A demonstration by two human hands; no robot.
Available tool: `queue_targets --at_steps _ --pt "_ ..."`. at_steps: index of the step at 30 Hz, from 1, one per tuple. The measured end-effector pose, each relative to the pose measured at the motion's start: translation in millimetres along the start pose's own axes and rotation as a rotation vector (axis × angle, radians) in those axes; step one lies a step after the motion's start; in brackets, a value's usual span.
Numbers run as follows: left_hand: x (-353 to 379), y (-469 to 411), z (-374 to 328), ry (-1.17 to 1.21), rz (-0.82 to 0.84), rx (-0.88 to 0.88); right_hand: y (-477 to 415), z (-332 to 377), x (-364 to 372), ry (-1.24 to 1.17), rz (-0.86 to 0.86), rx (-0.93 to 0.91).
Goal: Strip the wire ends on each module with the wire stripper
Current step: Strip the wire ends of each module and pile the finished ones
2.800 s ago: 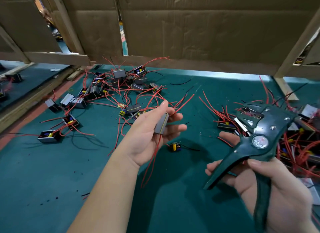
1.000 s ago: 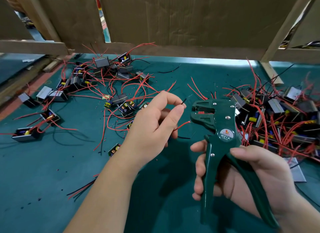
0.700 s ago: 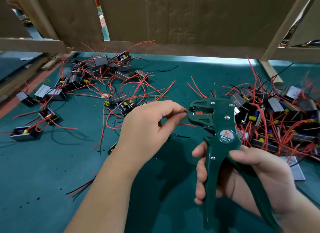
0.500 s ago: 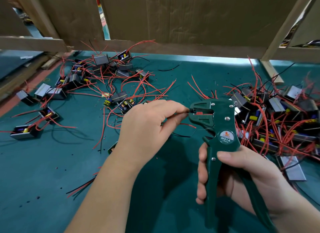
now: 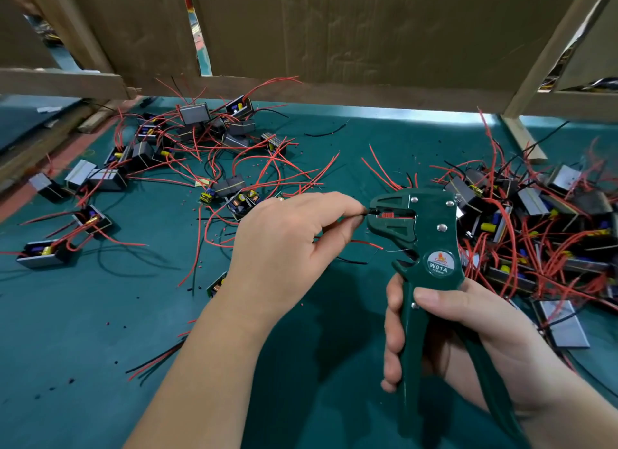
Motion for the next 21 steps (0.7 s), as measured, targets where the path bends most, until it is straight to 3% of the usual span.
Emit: queue_targets --at_steps 4,11,18,21 --pt "2 1 0 -0.036 0.003 0.001 1 -2 2 -0.028 -0.050 0.002" --pt "9 1 4 -0.079 0.113 -0.019 -3 -6 -4 0.058 -0.333 0.018" --pt "3 3 16 0.008 0.081 -0.122 -6 7 -14 -0.166 -0.235 -0.165" --pt "3 2 17 0.018 0.056 -0.138 -6 5 -16 -0.178 -0.200 -0.107"
Point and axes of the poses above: each hand's wrist, its own y-axis away from the middle knuckle, its own x-axis out of the palm, z = x × y, the point moved 3 cm from there along -y, towards the middle knuckle
